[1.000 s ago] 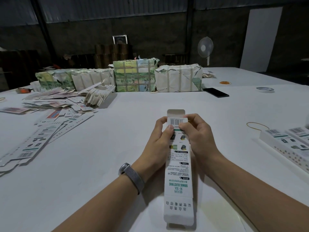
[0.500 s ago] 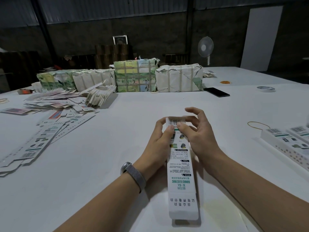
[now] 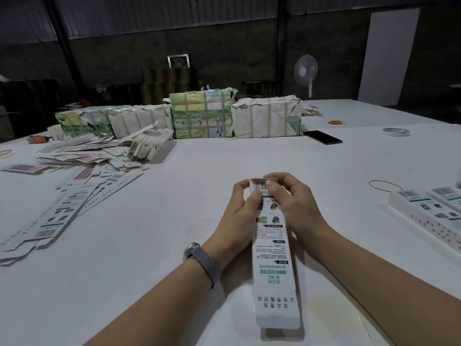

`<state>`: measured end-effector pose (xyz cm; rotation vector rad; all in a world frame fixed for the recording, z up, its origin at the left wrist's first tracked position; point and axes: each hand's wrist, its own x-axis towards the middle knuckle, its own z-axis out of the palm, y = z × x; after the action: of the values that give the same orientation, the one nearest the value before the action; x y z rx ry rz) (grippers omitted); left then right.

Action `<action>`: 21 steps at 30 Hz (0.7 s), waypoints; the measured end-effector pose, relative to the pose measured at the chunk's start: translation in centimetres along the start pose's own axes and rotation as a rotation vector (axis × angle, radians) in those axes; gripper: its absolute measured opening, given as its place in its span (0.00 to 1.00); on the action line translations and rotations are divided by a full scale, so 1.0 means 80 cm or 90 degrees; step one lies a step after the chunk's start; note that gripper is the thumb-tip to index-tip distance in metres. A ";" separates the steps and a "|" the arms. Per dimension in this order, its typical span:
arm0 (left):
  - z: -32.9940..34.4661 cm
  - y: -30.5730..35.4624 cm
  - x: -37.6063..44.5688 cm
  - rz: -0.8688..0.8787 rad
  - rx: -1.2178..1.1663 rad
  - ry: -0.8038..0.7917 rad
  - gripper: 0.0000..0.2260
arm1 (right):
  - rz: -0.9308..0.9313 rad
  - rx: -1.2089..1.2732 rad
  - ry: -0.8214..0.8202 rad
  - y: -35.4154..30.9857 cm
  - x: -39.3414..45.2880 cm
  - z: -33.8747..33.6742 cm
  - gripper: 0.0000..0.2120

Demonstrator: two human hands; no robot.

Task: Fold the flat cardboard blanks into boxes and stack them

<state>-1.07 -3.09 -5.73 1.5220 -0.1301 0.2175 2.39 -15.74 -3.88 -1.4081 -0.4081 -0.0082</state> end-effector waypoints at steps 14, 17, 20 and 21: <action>0.005 0.008 -0.005 -0.012 0.071 -0.053 0.05 | 0.112 0.049 0.055 -0.004 0.011 -0.002 0.08; 0.005 0.009 -0.006 -0.009 0.070 -0.061 0.05 | 0.122 0.053 0.043 -0.004 0.008 -0.001 0.07; 0.005 0.009 -0.007 -0.015 0.066 -0.079 0.08 | 0.145 0.062 0.030 -0.008 0.007 -0.004 0.06; 0.006 0.009 -0.007 -0.015 0.068 -0.083 0.08 | 0.156 0.059 0.026 -0.010 0.007 -0.005 0.05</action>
<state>-1.75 -3.56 -5.09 1.6441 -0.2069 0.1076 2.80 -16.14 -3.04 -1.3561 -0.1983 0.1792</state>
